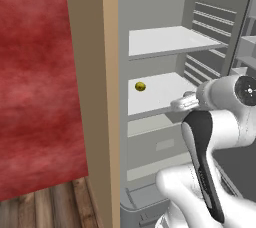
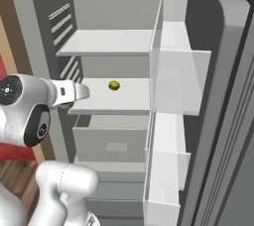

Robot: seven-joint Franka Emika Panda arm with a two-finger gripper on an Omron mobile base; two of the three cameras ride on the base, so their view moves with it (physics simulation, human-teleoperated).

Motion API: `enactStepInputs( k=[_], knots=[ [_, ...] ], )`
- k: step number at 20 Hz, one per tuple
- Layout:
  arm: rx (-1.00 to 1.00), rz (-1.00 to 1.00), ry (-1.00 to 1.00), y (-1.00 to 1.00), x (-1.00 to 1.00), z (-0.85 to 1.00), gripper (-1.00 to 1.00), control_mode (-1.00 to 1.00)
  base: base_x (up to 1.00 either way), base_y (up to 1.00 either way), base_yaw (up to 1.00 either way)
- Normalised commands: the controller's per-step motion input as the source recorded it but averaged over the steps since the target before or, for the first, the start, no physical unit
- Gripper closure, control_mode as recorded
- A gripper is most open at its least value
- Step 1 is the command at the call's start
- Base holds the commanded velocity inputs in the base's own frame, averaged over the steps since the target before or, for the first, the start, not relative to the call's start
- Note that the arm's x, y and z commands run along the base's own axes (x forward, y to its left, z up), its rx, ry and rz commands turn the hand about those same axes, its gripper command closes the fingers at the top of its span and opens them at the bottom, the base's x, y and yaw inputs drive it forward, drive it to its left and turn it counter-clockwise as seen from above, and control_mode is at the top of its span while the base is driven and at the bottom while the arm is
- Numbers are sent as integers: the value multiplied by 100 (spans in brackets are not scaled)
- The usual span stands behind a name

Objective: Pick the egg and butter from the fridge and place them by the bowl for mixing.

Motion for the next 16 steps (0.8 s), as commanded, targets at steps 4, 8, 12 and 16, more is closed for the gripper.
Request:
enactStepInputs(
  k=[4, 8, 12, 16],
  knots=[
    [0, 0, 0, 0, -8, 0, 100, -100, 0, 0, 0],
    [0, 6, 2, 11, -39, -5, 100, 100, -50, 22, 15],
    [0, 0, 0, 0, 0, 0, 100, 100, -65, 69, 57],
    [0, 0, 0, 0, 0, 0, 100, 100, -3, 53, 82]
  ],
)
